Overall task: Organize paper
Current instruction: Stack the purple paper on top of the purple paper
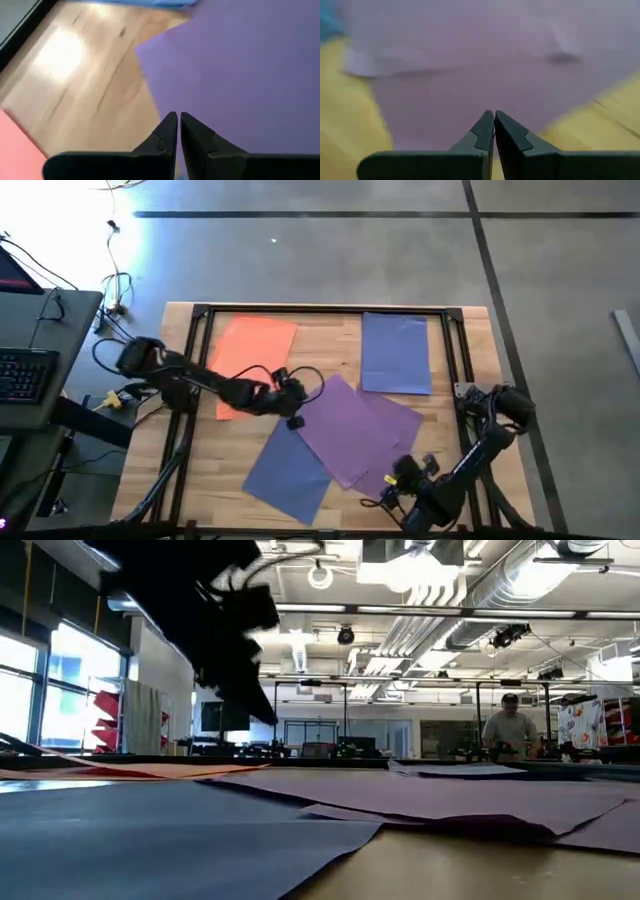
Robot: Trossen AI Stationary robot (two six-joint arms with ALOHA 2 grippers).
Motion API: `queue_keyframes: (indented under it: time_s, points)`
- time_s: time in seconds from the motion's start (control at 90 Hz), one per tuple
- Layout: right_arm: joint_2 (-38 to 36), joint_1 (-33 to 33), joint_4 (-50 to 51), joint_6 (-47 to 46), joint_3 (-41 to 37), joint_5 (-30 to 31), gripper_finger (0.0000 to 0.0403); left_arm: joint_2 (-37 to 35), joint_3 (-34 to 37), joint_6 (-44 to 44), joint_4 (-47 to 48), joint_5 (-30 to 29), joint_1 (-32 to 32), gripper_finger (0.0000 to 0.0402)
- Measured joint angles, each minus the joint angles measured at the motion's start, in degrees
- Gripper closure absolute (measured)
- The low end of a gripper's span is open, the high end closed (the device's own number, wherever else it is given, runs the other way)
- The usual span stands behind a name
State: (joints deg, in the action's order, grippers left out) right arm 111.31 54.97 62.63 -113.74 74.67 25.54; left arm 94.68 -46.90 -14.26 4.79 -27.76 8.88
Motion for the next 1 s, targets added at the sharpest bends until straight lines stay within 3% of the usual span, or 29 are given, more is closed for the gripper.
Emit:
queue_keyframes:
  time_s: [0.078, 0.167, 0.3, 0.567, 0.678, 0.8, 0.856, 1.0]
  points:
    - [-0.04, 1.38, -0.54, -3.61, -1.57, -0.6, 0.0402, 2.35, -0.09, 0.78, -0.88, 4.06, -1.35, 0.0402]
    - [0.36, 2.15, -7.93, -4.56, -5.37, -0.24, 0.0402, 4.71, -0.24, 1.35, -2.28, 5.38, -1.77, 0.0402]
    - [1.27, 1.91, -20.22, -2.73, -9.72, 7.19, 0.0402, 8.06, -0.19, 1.66, -5.48, 5.6, -1.77, 0.0402]
    - [1.88, -0.96, -25.07, 10.23, -5.64, 16.62, 0.0403, 10.44, -0.37, 2.51, -9.17, 7.01, -1.74, 0.0402]
    - [2.22, -2.46, -34.34, 19.18, -5.0, 20.73, 0.0403, 10.2, -0.32, 2.51, -9.17, 7.44, -1.74, 0.0402]
    - [5.81, -3.66, -40.87, 26.97, -5.18, 16.01, 0.0403, 10.14, -0.28, 2.51, -9.17, 7.62, -1.72, 0.0402]
    - [7.2, -3.71, -41.14, 27.0, -5.24, 11.45, 0.0403, 10.14, -0.28, 2.51, -9.1, 7.62, -1.71, 0.0402]
    - [8.37, -1.64, -41.74, 23.89, -4.93, 8.28, 0.0403, 10.14, -0.26, 3.37, -9.1, 7.64, -1.57, 0.0402]
